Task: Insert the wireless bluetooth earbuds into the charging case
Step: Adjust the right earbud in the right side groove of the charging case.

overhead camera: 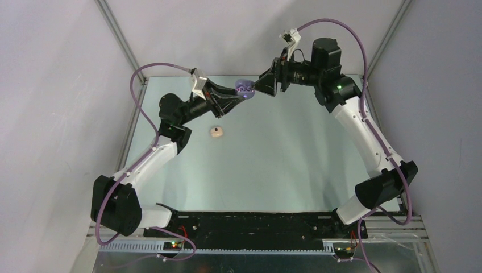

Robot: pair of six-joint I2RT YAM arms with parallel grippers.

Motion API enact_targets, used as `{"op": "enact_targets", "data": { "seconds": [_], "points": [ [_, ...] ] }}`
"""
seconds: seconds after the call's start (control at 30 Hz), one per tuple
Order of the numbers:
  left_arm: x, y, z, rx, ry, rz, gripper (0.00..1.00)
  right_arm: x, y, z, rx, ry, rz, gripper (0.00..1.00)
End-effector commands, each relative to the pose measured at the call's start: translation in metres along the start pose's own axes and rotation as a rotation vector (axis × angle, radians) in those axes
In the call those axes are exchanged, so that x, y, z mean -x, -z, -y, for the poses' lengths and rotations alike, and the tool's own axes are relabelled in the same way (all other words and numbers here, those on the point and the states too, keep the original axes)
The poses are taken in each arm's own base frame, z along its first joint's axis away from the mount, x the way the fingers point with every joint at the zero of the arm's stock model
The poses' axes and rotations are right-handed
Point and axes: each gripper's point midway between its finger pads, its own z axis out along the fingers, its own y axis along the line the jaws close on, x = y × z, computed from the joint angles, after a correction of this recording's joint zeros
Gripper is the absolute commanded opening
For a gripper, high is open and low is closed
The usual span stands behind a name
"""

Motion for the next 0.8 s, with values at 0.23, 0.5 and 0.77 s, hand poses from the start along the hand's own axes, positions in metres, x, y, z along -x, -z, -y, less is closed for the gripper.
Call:
{"op": "enact_targets", "data": {
  "seconds": [0.23,0.5,0.77],
  "points": [
    [0.024,0.002,0.014,-0.048,-0.068,0.042,0.0,0.002,0.008,0.011,-0.026,0.058,0.001,0.57],
    [0.025,0.001,0.019,-0.066,-0.075,0.041,0.0,-0.011,0.001,0.024,-0.06,0.017,-0.032,0.44],
    [0.028,0.0,0.018,-0.063,-0.073,0.047,0.0,-0.022,-0.002,0.028,-0.056,-0.005,-0.058,0.4]
  ]
}}
